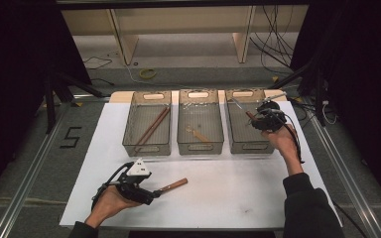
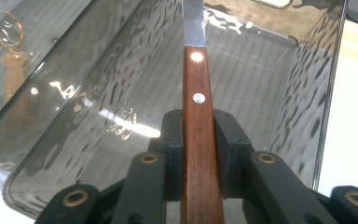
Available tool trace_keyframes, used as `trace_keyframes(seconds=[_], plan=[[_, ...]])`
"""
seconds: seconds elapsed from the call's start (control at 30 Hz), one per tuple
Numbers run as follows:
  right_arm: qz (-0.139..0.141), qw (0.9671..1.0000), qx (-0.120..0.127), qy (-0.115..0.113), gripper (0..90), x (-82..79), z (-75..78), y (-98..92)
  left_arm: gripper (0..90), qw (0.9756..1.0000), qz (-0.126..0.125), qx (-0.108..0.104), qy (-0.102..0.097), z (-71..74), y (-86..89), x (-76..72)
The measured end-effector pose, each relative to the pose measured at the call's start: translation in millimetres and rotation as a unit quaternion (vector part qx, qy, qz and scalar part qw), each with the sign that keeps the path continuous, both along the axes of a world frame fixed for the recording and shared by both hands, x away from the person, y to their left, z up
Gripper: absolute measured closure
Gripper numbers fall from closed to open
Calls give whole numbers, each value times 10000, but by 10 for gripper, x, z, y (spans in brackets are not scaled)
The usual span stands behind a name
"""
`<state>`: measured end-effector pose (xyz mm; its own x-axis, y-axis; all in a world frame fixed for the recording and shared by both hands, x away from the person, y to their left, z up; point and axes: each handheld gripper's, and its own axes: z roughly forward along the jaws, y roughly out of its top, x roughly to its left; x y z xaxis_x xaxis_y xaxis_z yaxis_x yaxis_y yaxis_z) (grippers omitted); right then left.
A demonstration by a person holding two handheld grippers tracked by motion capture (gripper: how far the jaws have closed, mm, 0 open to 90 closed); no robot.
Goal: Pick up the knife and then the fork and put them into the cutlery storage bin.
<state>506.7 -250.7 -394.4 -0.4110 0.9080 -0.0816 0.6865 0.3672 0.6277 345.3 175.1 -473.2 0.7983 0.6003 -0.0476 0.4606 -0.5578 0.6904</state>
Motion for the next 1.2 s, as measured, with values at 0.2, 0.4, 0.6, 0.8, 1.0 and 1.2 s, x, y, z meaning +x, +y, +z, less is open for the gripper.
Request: trace_keyframes(seconds=[0.2,0.4,0.6,0.8,1.0,1.2], plan=[[-88,9999,-16,91,755,33,-36,21,209,10000,-2,20,17,-7,1,4],[-99,9998,95,142,663,57,-75,63,209,10000,-12,19,25,-8,-5,3],[12,9990,450,51,512,15,12,48,209,10000,-2,42,16,-8,2,9],[278,9971,674,-206,435,-172,124,9,214,9999,-14,91,88,-10,-8,12],[832,9889,1197,-272,385,-487,187,24,263,9991,-152,324,205,-10,-38,17],[1225,9836,1292,-286,349,-846,111,114,280,9984,-202,409,322,-9,-102,27]])
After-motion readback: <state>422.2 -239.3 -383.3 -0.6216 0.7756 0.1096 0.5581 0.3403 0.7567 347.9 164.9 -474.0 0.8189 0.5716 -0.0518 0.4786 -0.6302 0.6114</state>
